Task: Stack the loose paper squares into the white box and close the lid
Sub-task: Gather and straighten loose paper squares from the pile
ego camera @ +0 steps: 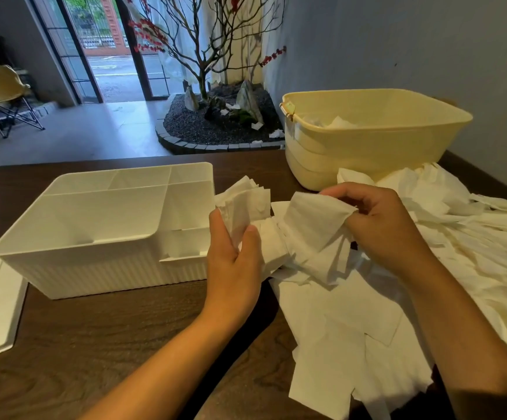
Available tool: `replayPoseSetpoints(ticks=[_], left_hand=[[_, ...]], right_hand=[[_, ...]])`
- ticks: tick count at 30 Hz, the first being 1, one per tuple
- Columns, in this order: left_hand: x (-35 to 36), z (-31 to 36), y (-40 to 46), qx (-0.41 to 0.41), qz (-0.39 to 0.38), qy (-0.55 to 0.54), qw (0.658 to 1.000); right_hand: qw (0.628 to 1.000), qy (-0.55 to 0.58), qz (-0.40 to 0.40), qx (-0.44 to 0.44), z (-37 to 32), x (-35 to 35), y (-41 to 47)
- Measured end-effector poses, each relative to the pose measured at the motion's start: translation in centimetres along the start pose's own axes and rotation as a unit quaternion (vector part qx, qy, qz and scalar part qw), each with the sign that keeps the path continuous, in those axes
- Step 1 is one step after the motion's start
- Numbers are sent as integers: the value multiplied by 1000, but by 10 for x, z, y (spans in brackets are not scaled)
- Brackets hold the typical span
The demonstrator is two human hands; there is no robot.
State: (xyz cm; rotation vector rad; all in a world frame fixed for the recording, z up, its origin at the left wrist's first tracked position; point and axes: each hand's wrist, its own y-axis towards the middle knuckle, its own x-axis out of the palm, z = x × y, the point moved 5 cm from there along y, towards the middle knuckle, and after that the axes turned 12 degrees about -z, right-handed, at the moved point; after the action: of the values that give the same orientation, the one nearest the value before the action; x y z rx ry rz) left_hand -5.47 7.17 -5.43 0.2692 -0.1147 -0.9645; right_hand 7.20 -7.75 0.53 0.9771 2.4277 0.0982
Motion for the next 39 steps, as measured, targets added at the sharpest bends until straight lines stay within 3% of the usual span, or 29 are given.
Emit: replayPoseSetpoints(ticks=[4, 10, 18, 23, 29, 34, 37, 39], left_hand=[[1, -1, -1, -5, -9, 13, 1000], [3, -1, -1, -6, -21, 15, 1000], [-1, 2, 0, -9, -18, -6, 1000], [2, -3, 2, -49, -39, -16, 998], [12, -12, 2, -123, -87, -45, 988], [18, -9, -3, -139, -93, -106, 980], [25, -12, -5, -146, -128, -157, 968], [25, -10, -4, -125, -149, -99, 976]], right_hand=[[996, -84, 25, -20, -6, 4, -5], [972, 155, 170, 51, 3, -18, -8], [925, 354, -28, 138, 14, 22, -3], [884, 442, -100, 113, 8, 33, -5], [899, 395, -51, 182, 21, 44, -2], [957, 188, 82, 205, 32, 49, -1], [968, 127, 82, 199, 29, 56, -2], [969, 135, 76, 195, 29, 58, -4]])
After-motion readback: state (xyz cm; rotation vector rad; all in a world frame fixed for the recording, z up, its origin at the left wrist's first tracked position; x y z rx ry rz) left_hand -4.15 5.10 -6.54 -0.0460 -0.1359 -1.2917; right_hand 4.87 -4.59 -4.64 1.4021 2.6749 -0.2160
